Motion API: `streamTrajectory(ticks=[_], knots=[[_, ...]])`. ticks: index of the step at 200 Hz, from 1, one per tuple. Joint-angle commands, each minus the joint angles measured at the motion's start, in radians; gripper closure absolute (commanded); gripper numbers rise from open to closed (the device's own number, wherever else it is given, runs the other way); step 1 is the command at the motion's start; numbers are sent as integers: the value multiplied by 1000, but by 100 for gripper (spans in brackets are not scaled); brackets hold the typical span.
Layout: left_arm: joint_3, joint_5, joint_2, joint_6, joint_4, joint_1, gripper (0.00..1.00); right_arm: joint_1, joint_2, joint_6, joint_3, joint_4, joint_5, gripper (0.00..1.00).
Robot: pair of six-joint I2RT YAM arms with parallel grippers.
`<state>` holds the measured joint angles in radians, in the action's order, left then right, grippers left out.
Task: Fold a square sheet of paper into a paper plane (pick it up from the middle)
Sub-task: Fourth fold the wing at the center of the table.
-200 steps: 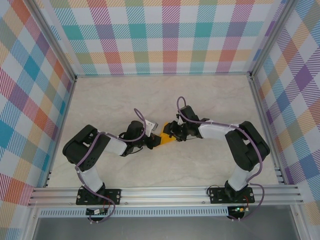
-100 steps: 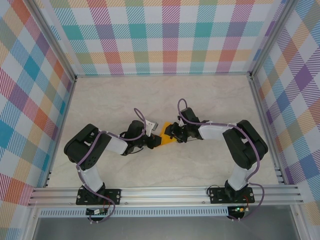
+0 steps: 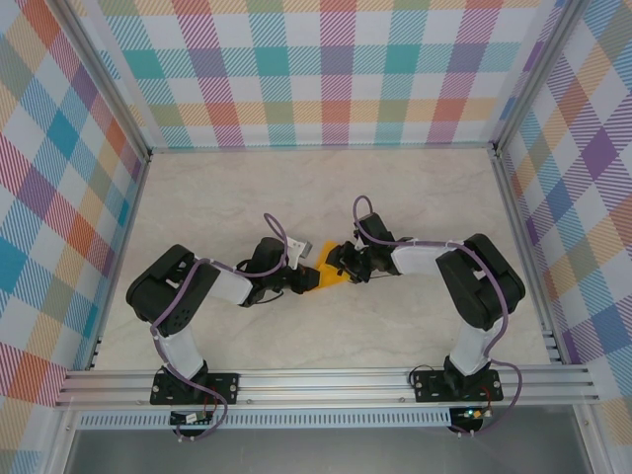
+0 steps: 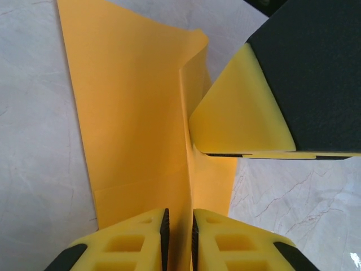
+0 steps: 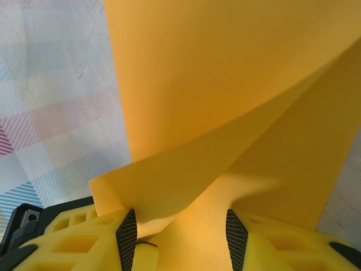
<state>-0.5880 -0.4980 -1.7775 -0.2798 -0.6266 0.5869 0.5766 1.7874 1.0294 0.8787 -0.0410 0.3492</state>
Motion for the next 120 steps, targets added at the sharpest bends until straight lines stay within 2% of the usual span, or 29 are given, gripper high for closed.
streamTrajectory(ticks=[1, 58, 94, 120], knots=[[-24, -34, 21, -30, 71, 6, 76, -4, 30, 7, -6, 22, -16, 51], [-74, -60, 65, -108, 173, -28, 70, -3, 44, -13, 8, 69, -33, 47], [-74, -103, 66, -152, 174, -50, 71, -3, 55, -18, 19, 101, -44, 45], [-78, -128, 49, -176, 180, -58, 76, -3, 61, -22, 32, 143, -62, 44]])
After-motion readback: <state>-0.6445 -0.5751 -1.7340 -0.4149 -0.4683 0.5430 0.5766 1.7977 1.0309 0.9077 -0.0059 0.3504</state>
